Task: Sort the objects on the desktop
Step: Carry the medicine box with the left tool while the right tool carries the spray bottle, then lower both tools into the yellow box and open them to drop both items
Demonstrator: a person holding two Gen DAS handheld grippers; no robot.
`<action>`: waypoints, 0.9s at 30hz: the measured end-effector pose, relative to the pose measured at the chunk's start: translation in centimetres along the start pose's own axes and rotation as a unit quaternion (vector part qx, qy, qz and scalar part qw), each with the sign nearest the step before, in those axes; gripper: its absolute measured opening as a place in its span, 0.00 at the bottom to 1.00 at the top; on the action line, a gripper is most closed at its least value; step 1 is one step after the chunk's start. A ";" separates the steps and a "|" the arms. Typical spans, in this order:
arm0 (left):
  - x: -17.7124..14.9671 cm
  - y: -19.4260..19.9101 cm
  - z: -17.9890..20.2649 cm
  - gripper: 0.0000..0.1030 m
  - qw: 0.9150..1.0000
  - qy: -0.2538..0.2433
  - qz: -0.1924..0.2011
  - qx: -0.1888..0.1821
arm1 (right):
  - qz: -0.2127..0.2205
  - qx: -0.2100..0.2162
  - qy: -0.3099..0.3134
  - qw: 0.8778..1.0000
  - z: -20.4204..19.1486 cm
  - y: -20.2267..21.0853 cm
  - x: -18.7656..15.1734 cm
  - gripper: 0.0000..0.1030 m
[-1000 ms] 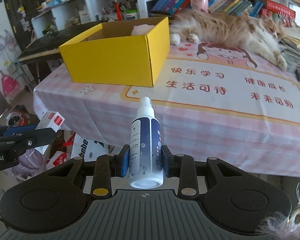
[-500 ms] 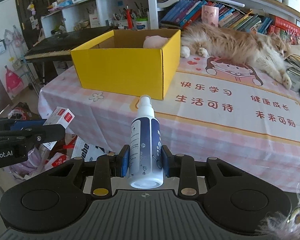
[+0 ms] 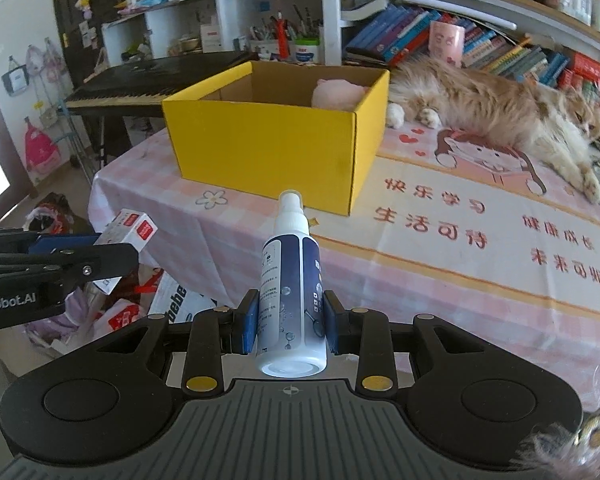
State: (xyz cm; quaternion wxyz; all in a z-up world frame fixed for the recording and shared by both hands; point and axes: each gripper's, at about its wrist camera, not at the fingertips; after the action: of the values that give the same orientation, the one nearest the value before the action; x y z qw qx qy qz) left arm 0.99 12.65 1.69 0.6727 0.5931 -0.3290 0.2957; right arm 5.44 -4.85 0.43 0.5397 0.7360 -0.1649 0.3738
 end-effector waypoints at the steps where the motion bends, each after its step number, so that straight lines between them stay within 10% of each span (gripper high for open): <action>1: 0.2 -0.1 -0.1 0.27 1.000 0.000 0.002 0.001 | 0.003 0.001 0.005 1.000 0.0 0.0 0.2 0.29; 27: 12.4 -8.0 -2.1 0.27 0.993 -0.013 0.078 0.084 | 0.132 0.090 0.034 0.987 2.8 -5.6 16.6 0.29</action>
State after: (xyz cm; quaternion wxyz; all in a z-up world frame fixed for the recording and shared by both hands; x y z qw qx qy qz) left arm 15.04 13.84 6.56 0.5909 0.6243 -0.3569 0.3656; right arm 21.13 -2.68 8.37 0.4223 0.7403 -0.2078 0.4800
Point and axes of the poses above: each gripper's, at about its wrist camera, not at the fingertips, and y roughly against the way its jaws point, z to its right, x to its top, and after that the axes turned 6 degrees about -y, right-handed
